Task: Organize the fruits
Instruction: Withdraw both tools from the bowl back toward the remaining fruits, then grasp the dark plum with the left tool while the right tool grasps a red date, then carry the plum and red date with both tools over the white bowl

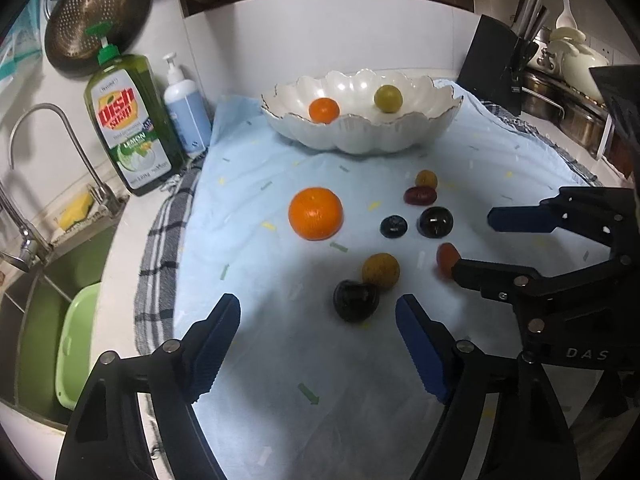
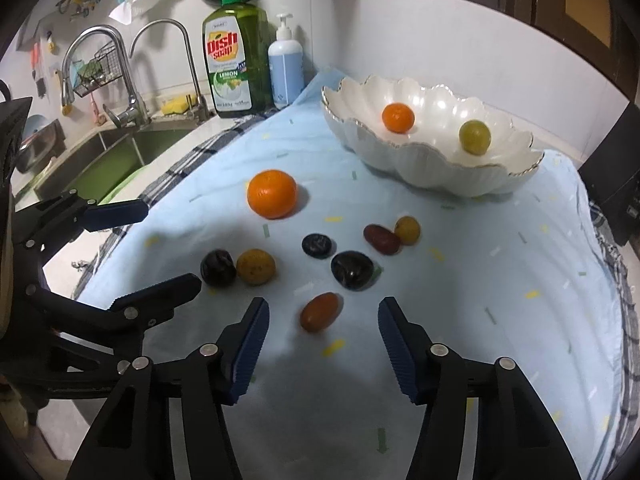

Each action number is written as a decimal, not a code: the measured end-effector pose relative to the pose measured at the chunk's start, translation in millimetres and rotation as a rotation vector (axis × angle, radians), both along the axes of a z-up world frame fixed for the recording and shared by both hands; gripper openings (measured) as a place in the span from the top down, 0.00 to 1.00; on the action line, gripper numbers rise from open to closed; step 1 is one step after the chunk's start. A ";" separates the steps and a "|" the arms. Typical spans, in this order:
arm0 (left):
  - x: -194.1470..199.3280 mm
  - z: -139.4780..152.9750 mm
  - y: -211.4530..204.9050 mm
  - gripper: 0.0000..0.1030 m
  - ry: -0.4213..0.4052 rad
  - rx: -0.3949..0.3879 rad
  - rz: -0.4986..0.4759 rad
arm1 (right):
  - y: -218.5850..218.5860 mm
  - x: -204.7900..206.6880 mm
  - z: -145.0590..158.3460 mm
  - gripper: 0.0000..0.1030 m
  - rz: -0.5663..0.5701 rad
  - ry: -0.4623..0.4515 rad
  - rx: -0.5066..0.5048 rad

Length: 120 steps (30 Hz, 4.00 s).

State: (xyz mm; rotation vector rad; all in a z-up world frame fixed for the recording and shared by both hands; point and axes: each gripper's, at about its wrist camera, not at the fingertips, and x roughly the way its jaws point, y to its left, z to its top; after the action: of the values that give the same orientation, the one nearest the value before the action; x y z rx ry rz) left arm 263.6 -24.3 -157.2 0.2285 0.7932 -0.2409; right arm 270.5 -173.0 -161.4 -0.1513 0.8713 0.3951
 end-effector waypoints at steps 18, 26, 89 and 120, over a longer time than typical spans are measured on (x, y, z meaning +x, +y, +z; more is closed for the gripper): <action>12.7 -22.7 -14.6 0.56 0.055 -0.002 -0.109 | 4.1 11.9 -19.3 0.61 -0.003 0.053 0.028; 19.4 -26.5 -13.1 0.71 0.082 -0.032 -0.099 | 5.6 14.3 -23.5 0.72 -0.007 0.070 0.044; 31.4 124.4 -36.6 0.72 -0.258 -0.182 -0.023 | -55.6 21.8 129.6 0.80 -0.119 -0.339 0.153; 187.2 89.0 -56.3 0.72 -0.077 -0.202 0.006 | -76.1 166.5 85.7 0.80 -0.202 -0.175 0.125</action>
State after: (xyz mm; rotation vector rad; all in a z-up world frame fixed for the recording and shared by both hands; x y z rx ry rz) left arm 450.8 -80.6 -68.2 0.0445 0.6881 -0.3027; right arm 437.0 -249.1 -75.7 0.0182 0.6796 0.2424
